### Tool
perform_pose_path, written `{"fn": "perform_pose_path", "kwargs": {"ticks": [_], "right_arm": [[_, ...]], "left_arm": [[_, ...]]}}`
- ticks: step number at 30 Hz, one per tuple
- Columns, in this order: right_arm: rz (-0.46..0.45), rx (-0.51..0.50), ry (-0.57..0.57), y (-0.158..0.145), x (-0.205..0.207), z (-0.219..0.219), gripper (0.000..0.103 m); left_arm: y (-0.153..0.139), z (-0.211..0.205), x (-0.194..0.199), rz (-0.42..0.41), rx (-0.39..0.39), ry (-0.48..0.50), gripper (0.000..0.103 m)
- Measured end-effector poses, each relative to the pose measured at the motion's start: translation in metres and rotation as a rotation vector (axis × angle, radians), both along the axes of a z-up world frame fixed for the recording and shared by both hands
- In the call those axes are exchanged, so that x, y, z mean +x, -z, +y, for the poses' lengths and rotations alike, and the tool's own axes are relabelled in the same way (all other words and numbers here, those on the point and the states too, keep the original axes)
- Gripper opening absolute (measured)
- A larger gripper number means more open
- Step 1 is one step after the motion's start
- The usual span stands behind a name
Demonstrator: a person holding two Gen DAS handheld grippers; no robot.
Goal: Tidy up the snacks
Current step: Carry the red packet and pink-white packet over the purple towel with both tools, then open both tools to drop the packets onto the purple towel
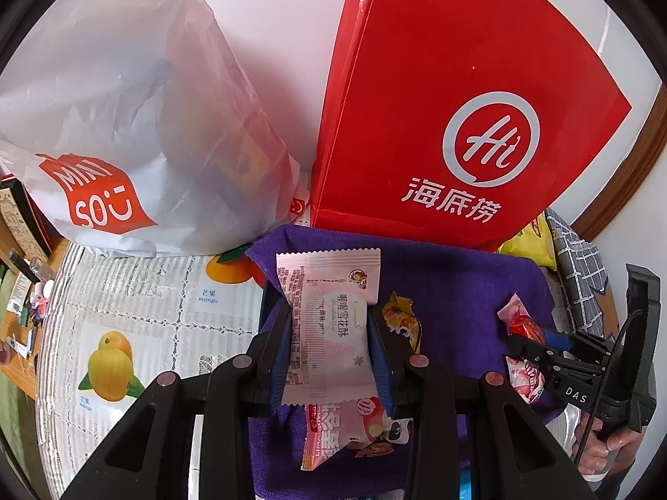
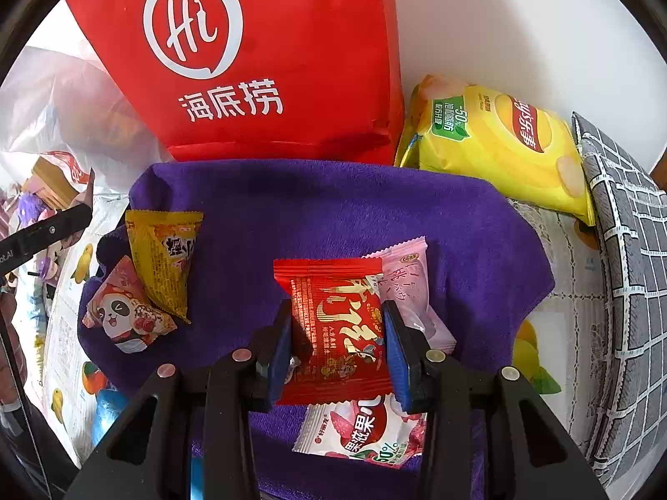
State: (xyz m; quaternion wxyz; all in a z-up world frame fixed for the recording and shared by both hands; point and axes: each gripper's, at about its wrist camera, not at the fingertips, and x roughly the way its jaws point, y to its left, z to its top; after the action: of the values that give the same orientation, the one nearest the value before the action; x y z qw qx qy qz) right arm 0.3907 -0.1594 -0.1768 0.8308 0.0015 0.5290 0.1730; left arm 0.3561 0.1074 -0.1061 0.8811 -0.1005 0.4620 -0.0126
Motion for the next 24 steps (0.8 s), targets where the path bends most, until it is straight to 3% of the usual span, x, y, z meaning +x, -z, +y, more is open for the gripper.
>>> {"fn": "perform_pose_path", "kwargs": {"ticks": [10, 24], "right_arm": [[-0.008, -0.023, -0.014, 0.001, -0.001, 0.003, 0.041], [-0.023, -0.085, -0.042, 0.003, -0.007, 0.018, 0.041]], "left_arm": [[0.005, -0.001, 0.003, 0.023, 0.0, -0.002, 0.033], [0.024, -0.01, 0.012, 0.122, 0.012, 0.013, 0.033]]}}
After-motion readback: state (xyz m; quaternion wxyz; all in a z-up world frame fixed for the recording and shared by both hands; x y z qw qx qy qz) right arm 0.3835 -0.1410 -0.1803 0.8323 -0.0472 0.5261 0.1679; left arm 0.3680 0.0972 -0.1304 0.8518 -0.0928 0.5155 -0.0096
